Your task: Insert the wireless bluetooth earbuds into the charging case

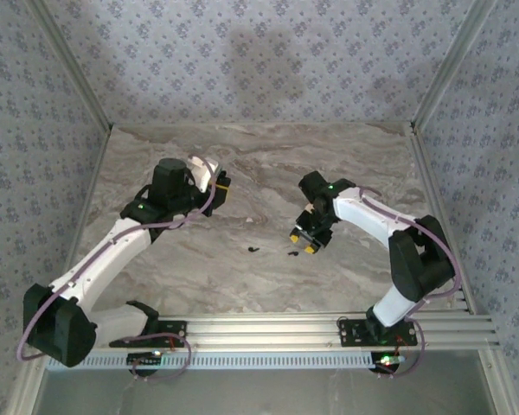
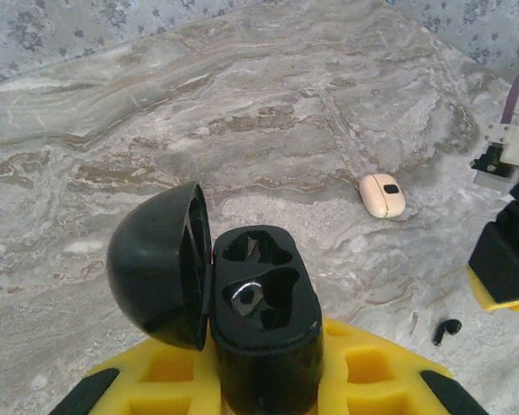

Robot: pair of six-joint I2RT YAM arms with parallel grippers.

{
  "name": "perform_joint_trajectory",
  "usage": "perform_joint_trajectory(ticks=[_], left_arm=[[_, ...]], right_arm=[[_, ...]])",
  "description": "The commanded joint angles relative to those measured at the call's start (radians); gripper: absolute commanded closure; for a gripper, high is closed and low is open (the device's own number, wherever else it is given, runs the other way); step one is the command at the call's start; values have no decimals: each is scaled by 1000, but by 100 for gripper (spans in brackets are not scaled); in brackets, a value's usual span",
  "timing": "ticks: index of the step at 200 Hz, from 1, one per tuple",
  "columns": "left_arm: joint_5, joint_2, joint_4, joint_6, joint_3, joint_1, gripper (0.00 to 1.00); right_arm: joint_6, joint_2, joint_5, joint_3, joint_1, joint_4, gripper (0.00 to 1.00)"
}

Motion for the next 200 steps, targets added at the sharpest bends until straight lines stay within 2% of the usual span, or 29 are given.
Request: perform_joint_trajectory(ticks=[1, 49, 99, 126, 200], left_arm=[[69, 1, -15, 31, 37, 13, 86], [121, 13, -8, 58, 22, 24, 86], [146, 1, -25, 66, 18, 42, 86], [155, 1, -30, 57, 19, 48, 86], [168, -3, -37, 46, 9, 55, 86]], right_arm=[[163, 12, 55, 8, 16, 12, 59], [363, -1, 167, -52, 47, 131, 60], [583, 24, 219, -138, 106, 259, 62], [638, 55, 223, -153, 124, 311, 63], [685, 76, 240, -165, 134, 310, 66]])
